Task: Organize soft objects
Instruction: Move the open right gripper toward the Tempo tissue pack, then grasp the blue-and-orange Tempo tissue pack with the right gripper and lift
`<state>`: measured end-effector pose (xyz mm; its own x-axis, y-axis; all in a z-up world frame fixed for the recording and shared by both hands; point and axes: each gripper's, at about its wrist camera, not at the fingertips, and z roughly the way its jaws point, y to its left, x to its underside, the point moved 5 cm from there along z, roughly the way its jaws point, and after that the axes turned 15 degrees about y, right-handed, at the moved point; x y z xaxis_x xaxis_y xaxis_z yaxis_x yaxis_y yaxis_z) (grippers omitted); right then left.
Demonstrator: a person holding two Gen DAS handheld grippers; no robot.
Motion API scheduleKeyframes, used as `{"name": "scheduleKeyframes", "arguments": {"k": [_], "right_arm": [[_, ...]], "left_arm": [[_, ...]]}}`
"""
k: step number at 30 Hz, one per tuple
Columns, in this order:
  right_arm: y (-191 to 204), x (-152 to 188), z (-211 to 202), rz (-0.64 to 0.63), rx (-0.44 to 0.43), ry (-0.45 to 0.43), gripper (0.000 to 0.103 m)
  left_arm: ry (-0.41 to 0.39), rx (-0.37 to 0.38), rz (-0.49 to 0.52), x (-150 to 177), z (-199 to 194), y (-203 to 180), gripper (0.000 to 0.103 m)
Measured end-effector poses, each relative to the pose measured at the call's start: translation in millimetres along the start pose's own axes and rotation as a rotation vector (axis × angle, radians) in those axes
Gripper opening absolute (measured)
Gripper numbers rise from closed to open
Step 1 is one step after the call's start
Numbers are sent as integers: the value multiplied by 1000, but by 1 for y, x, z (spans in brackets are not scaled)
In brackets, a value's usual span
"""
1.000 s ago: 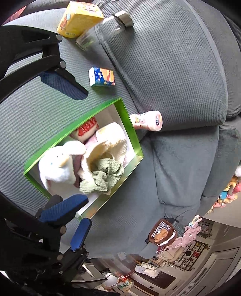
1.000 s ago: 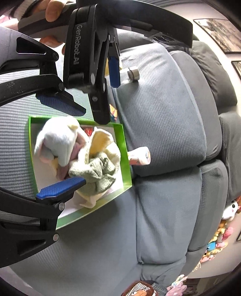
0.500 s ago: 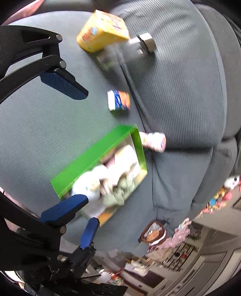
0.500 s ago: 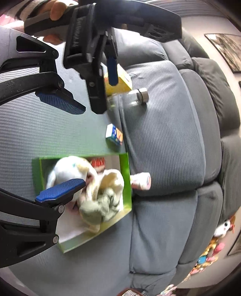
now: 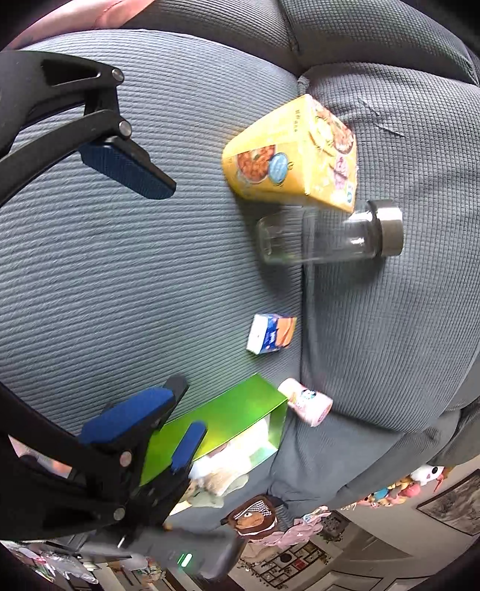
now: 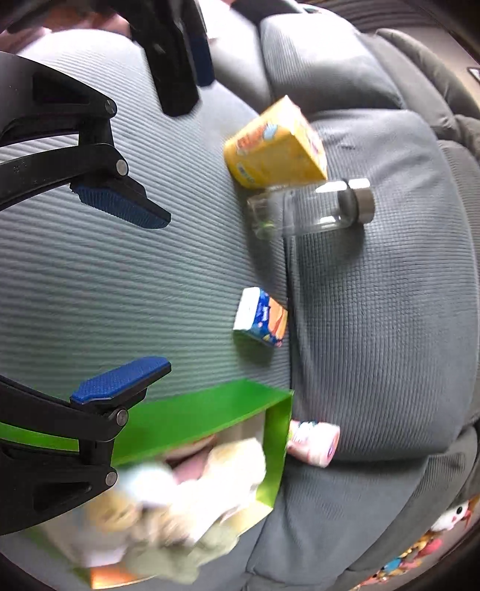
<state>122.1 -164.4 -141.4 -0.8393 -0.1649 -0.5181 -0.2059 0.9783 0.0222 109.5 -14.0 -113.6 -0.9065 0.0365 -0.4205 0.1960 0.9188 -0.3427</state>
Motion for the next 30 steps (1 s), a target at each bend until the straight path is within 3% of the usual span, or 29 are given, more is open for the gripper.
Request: {"name": "scheduleKeyframes", "arguments": {"k": [10,16,18,22,30], "right_arm": [[-2,-84,84,102,120,60,72],[-8,-100,120,140,93,137,72],[-10,-99,122,120,95,128,56],[-15,-76,104,107,45,119,55],[-18,52,31,66,-27,156,56]], "left_arm": [[-25,-9,-24,-5,-3,28,102],[-18,-20,-15,-6,-2,31,102],[-16,-21,-11,-8,-1,29,102],[-9,-20,7,-9,5,22,102],[68,-7,50,9,27,1,102]]}}
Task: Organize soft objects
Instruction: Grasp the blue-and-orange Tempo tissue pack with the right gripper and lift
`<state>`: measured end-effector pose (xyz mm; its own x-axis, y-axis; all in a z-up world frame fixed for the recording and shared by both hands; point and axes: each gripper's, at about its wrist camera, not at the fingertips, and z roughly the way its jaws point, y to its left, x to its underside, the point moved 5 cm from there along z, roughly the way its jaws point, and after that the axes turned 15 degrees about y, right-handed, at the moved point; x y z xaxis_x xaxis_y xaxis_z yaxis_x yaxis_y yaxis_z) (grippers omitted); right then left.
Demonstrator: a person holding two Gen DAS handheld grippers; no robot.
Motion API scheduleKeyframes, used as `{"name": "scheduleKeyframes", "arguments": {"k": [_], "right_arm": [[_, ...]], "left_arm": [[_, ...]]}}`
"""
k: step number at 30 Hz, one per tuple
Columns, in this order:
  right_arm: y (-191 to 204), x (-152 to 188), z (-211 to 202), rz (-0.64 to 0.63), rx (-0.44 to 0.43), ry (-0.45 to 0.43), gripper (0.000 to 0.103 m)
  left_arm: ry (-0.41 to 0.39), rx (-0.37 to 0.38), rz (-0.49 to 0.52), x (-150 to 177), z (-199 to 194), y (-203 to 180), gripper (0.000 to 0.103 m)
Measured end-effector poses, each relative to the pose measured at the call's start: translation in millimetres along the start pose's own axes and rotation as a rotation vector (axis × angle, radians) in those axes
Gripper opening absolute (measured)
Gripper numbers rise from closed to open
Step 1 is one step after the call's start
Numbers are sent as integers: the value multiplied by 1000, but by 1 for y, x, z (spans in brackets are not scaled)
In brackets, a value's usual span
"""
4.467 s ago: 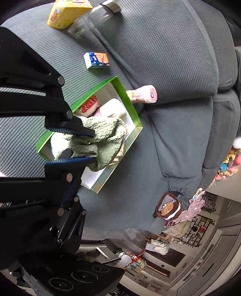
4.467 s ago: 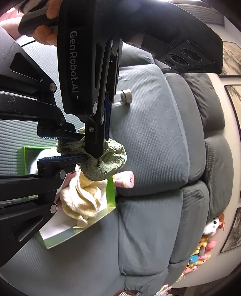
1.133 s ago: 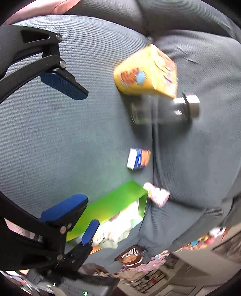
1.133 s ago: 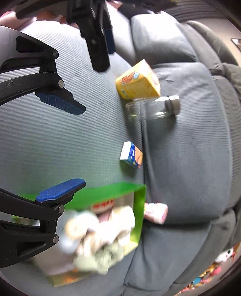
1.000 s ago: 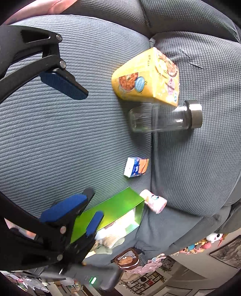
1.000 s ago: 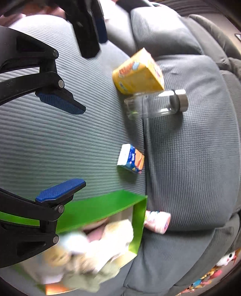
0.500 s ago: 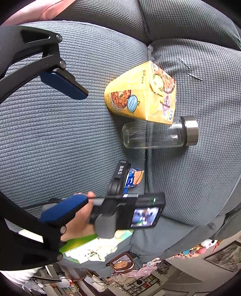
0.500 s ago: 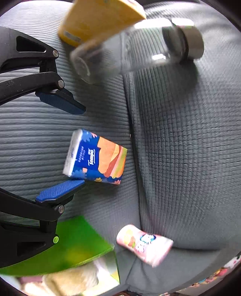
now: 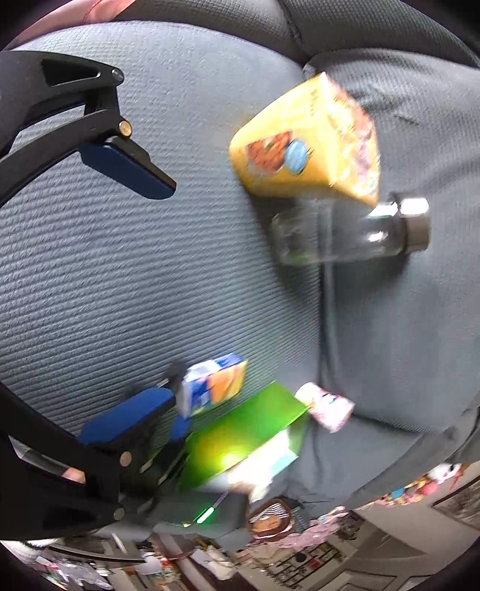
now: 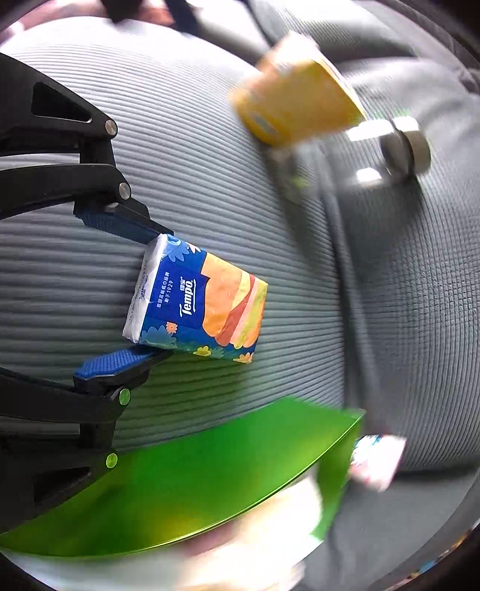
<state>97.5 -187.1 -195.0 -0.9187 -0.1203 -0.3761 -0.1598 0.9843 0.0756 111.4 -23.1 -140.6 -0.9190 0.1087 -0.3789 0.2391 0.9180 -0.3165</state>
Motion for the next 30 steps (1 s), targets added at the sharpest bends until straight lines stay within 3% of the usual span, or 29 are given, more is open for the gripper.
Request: {"name": "scheduleKeyframes", "arguments": {"k": [5,7,9,16,24,26,30], "right_arm": [[5,66,-27,-70,31,-17,56],[-1,71,-29,-77,21,-4,58],[-2,65,-24,-82,1,22,68],[-2,74,-35,-97,-53,-6,71],[-19,75,-41,-75,-113,-55,71],[-17,73,-40,-81,-113,-61,71],[-17,73,-37,-79,-126,-56,59]], "left_arm": [[55,1,47,22,16,-22,102],[67,11,68,31,21,-33,102],[80,17,88,37,25,-42,102],[102,26,144,42,43,-70,100],[148,95,160,38,63,-88,90],[164,114,155,33,68,-92,77],[170,127,164,33,70,-97,67]]}}
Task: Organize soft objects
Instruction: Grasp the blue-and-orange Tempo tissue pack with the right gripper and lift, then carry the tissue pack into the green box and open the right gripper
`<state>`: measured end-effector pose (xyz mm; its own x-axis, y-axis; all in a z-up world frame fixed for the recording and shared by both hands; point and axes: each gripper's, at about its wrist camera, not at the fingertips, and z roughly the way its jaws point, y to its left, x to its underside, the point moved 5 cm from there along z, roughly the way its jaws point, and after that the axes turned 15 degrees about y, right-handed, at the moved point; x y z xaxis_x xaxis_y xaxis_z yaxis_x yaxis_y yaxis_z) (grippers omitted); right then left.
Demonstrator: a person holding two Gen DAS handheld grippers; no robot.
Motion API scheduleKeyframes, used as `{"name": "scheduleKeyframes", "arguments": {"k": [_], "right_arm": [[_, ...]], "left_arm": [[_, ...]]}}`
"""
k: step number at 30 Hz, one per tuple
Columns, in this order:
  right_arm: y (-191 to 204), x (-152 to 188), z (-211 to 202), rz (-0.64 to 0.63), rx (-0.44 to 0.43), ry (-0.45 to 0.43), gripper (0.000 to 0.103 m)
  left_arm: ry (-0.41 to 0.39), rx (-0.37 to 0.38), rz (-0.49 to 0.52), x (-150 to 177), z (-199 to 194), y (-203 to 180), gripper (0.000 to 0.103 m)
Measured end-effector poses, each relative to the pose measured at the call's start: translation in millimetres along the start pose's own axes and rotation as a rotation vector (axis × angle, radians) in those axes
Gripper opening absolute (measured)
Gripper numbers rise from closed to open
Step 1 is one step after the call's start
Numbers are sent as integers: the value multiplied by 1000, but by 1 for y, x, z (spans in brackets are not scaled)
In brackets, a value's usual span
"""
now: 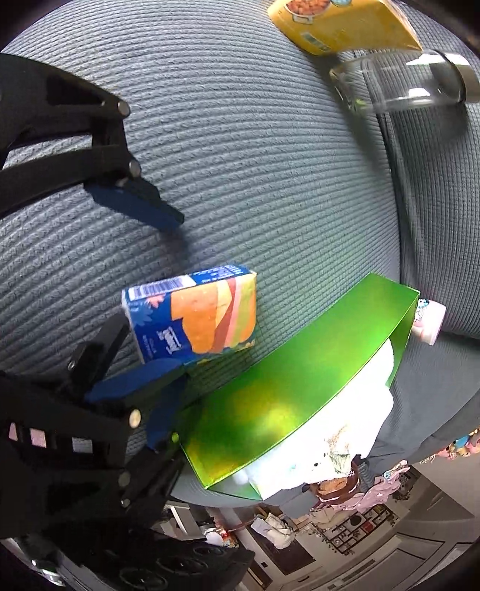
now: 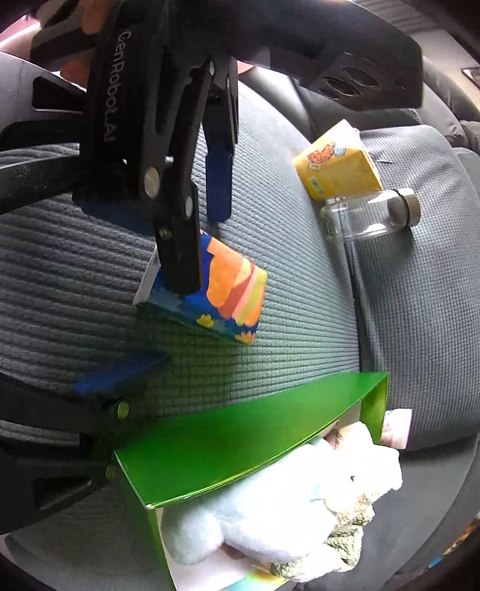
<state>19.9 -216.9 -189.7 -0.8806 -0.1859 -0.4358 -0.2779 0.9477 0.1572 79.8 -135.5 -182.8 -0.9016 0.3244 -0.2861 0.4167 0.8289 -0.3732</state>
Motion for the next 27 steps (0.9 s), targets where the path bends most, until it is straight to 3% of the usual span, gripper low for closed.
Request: {"name": "scheduleKeyframes", "arguments": {"k": [2,5,6,16,27], "right_arm": [[1,0,0,-5,14,-3,55],[5,-1,1,-16,8,4,40],[6,-1,2,-19,18,4,40],[13,1,-2,-27,4,-12,35],[29,-2,-48,-84,-12,-119,34]], "left_arm": [[4,26,7,0,1,-4,53],[10,35,29,3,4,-11,46],[11,40,32,4,4,-12,45],[-13,8,32,13,-5,-15,44],[-133,-27,32,13,-53,-31,44]]}}
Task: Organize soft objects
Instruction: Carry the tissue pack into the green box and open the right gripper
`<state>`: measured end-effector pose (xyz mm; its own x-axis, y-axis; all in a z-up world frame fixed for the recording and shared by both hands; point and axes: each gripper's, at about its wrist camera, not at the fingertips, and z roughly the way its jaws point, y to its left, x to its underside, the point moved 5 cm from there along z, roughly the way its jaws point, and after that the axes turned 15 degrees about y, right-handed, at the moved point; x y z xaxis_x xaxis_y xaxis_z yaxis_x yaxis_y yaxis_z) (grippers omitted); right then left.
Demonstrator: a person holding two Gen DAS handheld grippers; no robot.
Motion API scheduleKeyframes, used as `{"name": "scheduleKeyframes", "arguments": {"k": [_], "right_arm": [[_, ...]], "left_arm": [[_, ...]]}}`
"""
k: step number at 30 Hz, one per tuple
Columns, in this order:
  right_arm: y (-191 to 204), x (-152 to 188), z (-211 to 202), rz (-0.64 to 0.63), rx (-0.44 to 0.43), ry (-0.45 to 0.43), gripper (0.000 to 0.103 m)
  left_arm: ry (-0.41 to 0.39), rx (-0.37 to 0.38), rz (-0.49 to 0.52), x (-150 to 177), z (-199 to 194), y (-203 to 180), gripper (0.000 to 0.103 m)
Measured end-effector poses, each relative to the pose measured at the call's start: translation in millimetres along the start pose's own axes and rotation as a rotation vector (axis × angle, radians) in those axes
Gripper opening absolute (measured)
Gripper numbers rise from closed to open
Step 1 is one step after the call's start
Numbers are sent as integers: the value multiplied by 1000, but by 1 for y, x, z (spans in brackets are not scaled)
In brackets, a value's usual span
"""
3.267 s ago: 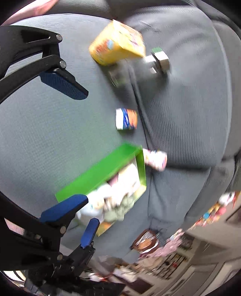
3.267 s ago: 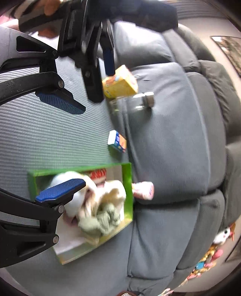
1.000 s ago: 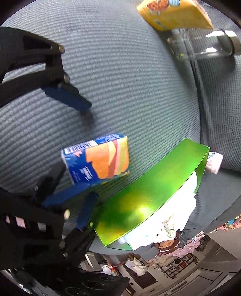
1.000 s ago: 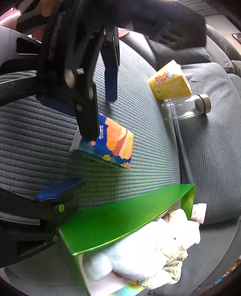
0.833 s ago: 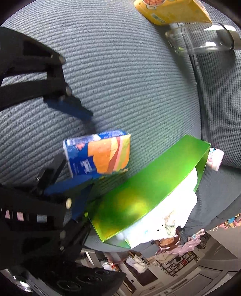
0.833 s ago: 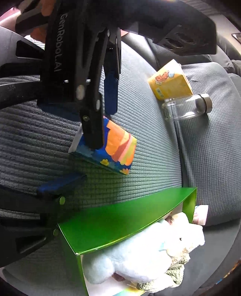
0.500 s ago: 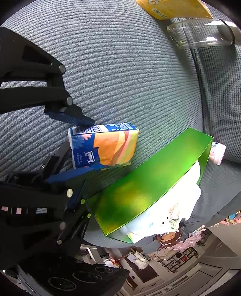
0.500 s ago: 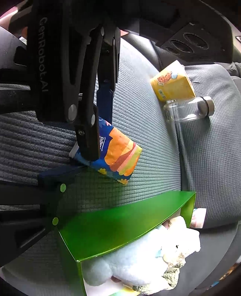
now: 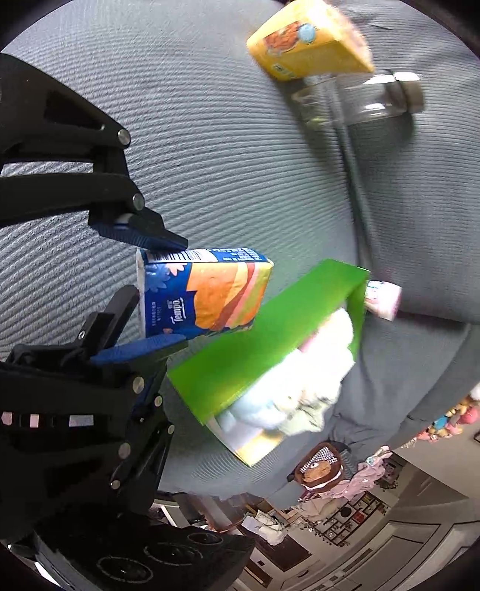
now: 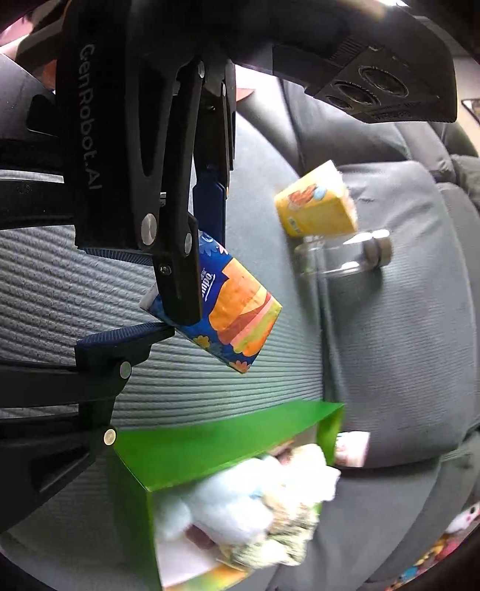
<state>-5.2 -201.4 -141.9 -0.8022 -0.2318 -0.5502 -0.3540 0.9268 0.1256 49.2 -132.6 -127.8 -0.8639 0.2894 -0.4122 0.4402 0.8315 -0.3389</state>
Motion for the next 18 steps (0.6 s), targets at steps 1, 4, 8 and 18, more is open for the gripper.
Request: {"name": "scheduleKeyframes", "arguments": {"k": [1,4,8,18], "right_arm": [[-1,-3,-6,-1,-1,-13,34],[-6,-10,-24,-7,0,-48,34],[-20,-21,-49,-20,3,-92,34],[-80,-36,-89,-59,30,-132,34]], "left_arm": [[-14,-3,7,-4,-6,-5,44],[-46,-20,25,-17,-18,-18,44],[-86,-64,46,-35,-30,-44,44],[-134,-140,46,-75,-23,-109,44]]}}
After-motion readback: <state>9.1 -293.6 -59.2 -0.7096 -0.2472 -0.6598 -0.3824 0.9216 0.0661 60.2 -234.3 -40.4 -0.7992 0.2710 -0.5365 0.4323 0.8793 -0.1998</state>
